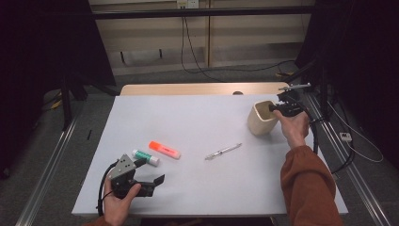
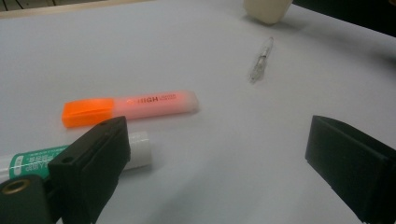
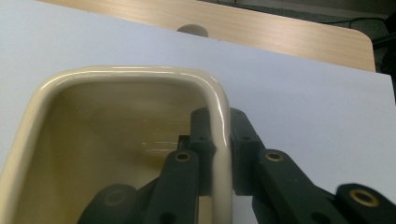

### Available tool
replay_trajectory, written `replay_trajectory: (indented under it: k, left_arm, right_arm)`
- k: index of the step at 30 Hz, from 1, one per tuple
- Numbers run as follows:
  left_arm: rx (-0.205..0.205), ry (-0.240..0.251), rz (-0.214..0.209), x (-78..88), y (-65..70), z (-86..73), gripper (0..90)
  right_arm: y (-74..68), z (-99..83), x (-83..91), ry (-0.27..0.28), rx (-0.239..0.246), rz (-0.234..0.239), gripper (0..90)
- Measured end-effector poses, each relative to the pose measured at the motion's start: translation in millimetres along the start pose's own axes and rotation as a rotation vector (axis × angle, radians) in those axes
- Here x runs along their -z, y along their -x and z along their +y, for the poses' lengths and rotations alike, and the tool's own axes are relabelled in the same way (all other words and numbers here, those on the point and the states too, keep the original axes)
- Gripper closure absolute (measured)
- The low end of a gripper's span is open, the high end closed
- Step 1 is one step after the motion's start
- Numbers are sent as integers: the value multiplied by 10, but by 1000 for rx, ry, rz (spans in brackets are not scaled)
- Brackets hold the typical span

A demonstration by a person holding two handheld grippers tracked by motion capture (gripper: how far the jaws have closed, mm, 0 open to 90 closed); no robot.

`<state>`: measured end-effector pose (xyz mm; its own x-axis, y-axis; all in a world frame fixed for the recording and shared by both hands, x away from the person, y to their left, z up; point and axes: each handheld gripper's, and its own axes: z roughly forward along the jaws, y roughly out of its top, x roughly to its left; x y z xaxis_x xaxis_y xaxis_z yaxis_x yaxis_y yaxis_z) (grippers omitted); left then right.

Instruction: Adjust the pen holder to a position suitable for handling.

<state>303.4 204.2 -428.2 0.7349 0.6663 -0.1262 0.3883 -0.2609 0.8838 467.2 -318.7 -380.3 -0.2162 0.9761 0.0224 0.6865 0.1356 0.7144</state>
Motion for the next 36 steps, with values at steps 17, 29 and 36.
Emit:
replay_trajectory:
  k: [17, 29, 36]
  left_arm:
    - [2, 2, 3, 5, -8, 1, 66]
    - [0, 3, 6, 11, -8, 4, 66]
    - [4, 4, 2, 13, -11, 5, 66]
  right_arm:
    - [-130, 66, 100, 66, 30, 68, 825]
    - [-434, 175, 78, 104, 159, 211, 824]
    - [-634, 255, 79, 115, 203, 236, 825]
